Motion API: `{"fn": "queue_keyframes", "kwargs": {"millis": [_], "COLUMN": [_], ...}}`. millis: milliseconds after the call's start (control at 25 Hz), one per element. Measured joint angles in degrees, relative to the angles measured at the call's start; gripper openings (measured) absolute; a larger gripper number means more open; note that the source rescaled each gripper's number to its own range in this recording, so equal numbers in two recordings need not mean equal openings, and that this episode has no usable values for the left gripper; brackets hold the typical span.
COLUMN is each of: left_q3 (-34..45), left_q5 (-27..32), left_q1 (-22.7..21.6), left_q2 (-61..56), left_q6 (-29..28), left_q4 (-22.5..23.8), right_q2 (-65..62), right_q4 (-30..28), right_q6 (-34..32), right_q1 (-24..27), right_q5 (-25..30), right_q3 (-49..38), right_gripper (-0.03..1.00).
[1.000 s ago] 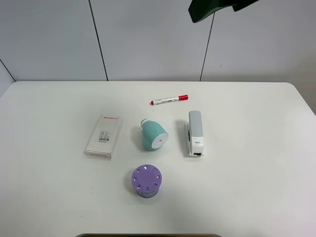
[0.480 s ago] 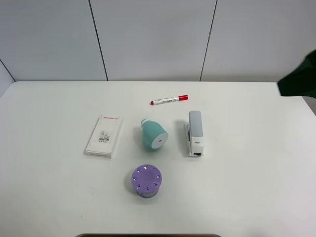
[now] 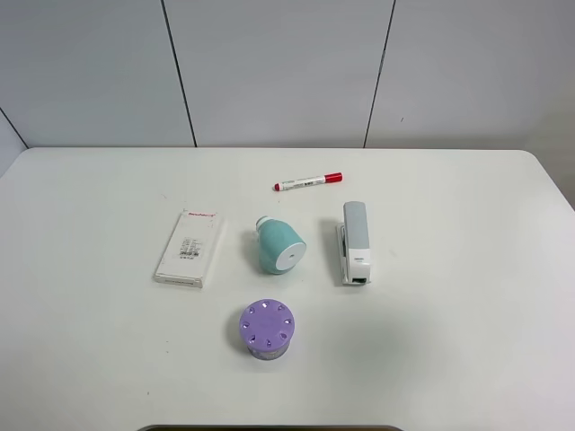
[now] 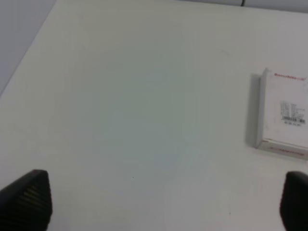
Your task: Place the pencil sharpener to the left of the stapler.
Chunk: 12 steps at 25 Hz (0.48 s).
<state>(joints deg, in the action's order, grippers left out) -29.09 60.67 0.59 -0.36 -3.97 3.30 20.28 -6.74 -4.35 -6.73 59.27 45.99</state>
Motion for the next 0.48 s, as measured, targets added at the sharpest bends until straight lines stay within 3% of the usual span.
{"fn": "queue_keyframes", "kwargs": {"millis": [200, 480], "left_q3": [0.00, 0.00], "left_q5": [0.00, 0.00], "left_q1": [0.00, 0.00], "left_q2": [0.00, 0.00], "left_q6": [0.00, 0.00], "left_q4": [0.00, 0.00], "right_q2": [-12.89, -20.42], "right_q4": [2.87, 4.40], "right_q6": [0.00, 0.50], "right_q1": [0.92, 2.07], "right_q5": [-0.43, 1.68], "right_q3": [-11.72, -16.55], "right_gripper": [0.43, 0.43]}}
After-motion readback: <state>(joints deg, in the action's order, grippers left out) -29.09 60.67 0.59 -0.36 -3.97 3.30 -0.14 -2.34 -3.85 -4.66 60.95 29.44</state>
